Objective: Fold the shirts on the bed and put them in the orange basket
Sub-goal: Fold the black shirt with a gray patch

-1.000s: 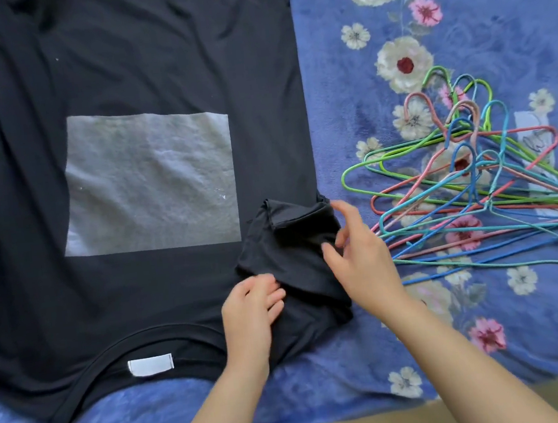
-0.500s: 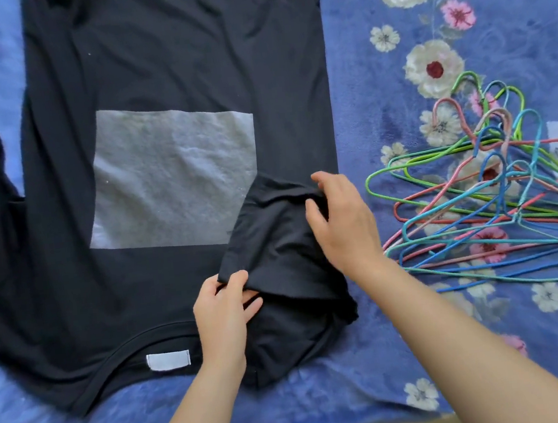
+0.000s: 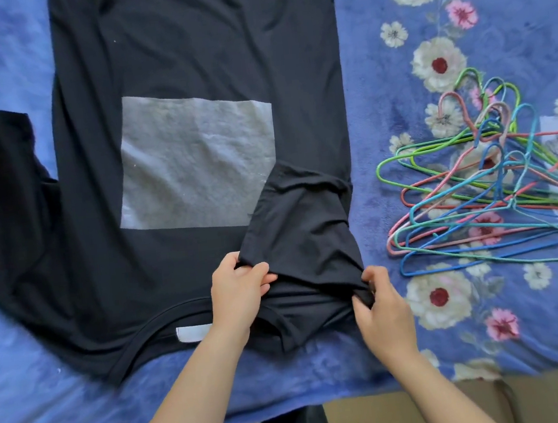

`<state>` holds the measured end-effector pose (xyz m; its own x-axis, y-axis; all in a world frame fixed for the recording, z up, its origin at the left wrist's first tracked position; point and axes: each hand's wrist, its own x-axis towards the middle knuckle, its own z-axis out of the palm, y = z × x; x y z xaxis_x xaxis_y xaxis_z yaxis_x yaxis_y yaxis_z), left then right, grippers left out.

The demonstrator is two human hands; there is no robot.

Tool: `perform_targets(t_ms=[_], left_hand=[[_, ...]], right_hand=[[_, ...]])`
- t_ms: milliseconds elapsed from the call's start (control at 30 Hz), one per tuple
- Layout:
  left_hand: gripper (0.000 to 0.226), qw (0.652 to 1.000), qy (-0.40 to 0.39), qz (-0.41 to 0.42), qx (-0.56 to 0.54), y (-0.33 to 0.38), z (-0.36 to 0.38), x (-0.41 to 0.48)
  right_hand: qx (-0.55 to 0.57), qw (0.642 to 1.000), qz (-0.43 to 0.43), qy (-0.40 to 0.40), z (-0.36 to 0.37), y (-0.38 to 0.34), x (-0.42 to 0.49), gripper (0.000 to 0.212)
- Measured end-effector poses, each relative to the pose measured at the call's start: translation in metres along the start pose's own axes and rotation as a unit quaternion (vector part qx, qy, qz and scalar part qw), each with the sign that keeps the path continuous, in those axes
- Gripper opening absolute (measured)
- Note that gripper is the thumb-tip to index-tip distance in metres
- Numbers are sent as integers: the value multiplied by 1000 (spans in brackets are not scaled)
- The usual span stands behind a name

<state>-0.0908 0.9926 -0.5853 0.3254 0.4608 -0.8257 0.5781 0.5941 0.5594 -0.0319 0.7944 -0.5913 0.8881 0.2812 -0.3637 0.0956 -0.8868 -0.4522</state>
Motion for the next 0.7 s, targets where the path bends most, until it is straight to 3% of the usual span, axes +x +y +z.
perform_targets(t_ms=[67, 133, 167, 233, 300, 367, 467, 567, 700], left_hand=[[10, 1000, -1, -14, 12, 0, -2, 0], [11, 999, -12, -21, 43, 0, -5, -3], [10, 998, -20, -19, 62, 1, -7, -4], [11, 995, -24, -8, 100, 2, -10, -4], [12, 988, -13, 21, 150, 2, -13, -3], [15, 979, -14, 55, 195, -1, -14, -3], [20, 970, -24, 86, 225, -3, -21, -5], [23, 961, 31, 150, 232, 1, -45, -7], [29, 910, 193, 282, 236, 13, -102, 2]], right_hand=[[-132, 990, 7, -59, -1, 4, -8, 25], [-223, 962, 76, -138, -4, 8, -13, 23], [-229, 954, 115, -154, -6, 8, -14, 25], [-129, 975, 143, -111, -11, -4, -11, 22], [-38, 997, 70, 7, -13, -22, -6, 14], [-11, 995, -52, 85, -6, -44, 11, 41], [-93, 987, -124, 40, 16, -71, 38, 68], [-208, 970, -96, -80, 45, -73, 49, 69], [-216, 972, -33, -82, 55, -87, 49, 70]])
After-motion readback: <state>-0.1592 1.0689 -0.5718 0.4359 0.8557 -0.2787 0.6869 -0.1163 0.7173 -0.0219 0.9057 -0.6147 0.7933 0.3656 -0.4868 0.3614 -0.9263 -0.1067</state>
